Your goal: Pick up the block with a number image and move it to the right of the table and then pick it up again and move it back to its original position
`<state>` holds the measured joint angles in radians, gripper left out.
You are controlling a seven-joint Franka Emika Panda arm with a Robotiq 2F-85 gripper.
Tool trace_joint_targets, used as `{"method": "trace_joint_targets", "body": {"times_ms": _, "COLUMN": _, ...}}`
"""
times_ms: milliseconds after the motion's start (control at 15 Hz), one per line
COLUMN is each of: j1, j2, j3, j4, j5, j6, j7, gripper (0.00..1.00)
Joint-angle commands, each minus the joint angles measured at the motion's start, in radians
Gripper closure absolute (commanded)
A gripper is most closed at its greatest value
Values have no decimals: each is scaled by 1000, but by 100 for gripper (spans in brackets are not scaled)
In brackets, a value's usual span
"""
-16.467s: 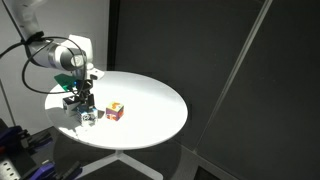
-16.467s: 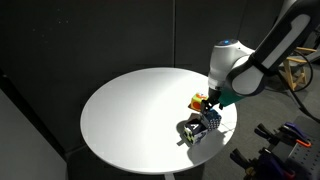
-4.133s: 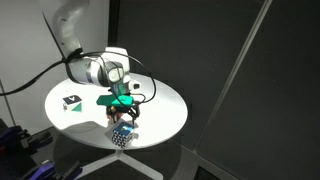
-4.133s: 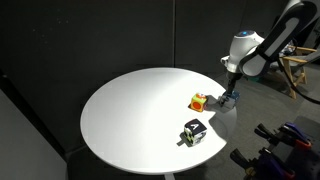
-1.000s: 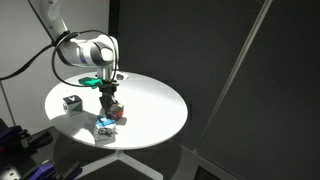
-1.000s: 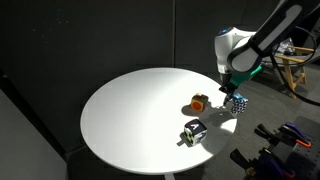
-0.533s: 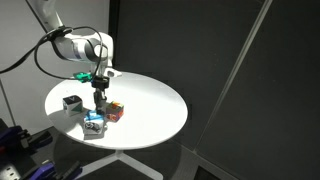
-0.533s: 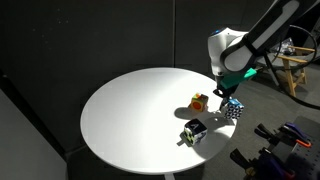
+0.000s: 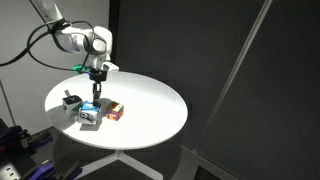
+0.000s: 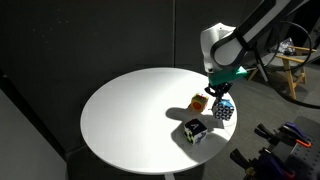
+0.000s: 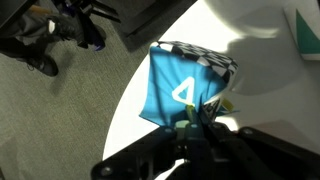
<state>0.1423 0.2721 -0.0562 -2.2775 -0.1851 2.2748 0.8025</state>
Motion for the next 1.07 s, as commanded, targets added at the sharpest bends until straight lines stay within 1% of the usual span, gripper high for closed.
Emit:
{"method": "trace_joint_targets", "body": {"times_ms": 0, "j1": 10, "j2": 12, "j3": 17, "j4": 48, "j5": 30, "j6": -38, "j7": 77, "gripper": 98}}
{"method": "trace_joint_targets", "body": {"times_ms": 400, "j1": 28, "j2": 48, "j3": 38, "j4": 90, "j5": 54, "j6": -30, "j7": 188, "gripper": 98}}
{"method": "trace_joint_targets", "body": {"times_ms": 933, "j1": 33, "j2": 135, "j3": 36, "j4": 160, "j5": 71, "j6": -25, "j7": 265, "gripper": 96}}
{"method": "trace_joint_targets", "body": {"times_ms": 1000, "j1": 34, "j2": 143, "j3": 35, "j4": 165, "j5": 72, "j6": -26, "j7": 270, "gripper": 71}}
